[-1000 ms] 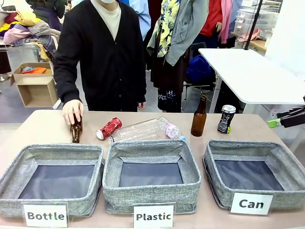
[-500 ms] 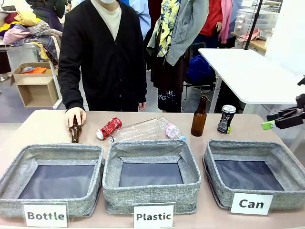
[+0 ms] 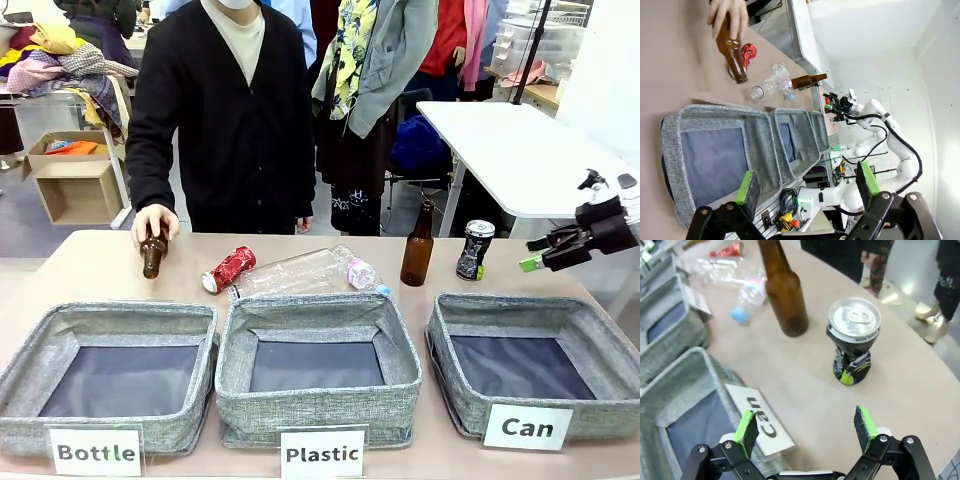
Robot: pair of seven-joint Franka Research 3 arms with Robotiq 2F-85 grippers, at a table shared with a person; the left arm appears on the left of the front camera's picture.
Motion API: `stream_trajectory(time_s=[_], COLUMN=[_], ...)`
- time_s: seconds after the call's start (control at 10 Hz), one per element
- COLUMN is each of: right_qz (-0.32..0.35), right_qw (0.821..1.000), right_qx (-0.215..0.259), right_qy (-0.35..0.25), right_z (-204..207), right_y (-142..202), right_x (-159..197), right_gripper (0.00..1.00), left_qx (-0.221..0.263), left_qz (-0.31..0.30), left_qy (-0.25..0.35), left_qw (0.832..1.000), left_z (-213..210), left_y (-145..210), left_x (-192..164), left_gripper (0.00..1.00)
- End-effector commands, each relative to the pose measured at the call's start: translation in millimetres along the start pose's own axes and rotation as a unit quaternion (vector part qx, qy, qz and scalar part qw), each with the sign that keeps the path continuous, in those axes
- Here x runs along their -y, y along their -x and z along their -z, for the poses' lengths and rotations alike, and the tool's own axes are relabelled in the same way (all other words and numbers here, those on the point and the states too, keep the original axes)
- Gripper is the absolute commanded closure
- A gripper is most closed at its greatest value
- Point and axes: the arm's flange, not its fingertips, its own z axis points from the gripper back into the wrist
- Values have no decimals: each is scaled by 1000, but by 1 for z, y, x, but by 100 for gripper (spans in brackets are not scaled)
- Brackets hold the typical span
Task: Sort the can waste into the basket.
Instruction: Pick up the can waste from the table and place it in the right Fabric basket.
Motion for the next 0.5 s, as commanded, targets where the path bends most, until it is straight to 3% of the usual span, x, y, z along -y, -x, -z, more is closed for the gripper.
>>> stream_trajectory(time_s=[0.0,0.2,0.4], right_qz=[-9,-25,-21], right_qw=[1000,999,999], right_qx=[11,22,34], right_qy=[-1,-2,-3], right_z=[21,51,70], right_y=[2,3,6], right_x=[23,40,49], right_gripper=[0,0,0], left_qx=[-3,0,-9], left_qz=[12,0,6], left_qy=[4,0,26], left_qw=[1000,1000,1000], left_z=[-2,0,-31], left_y=[0,0,21], left_x=[0,0,24], left_gripper=[0,0,0])
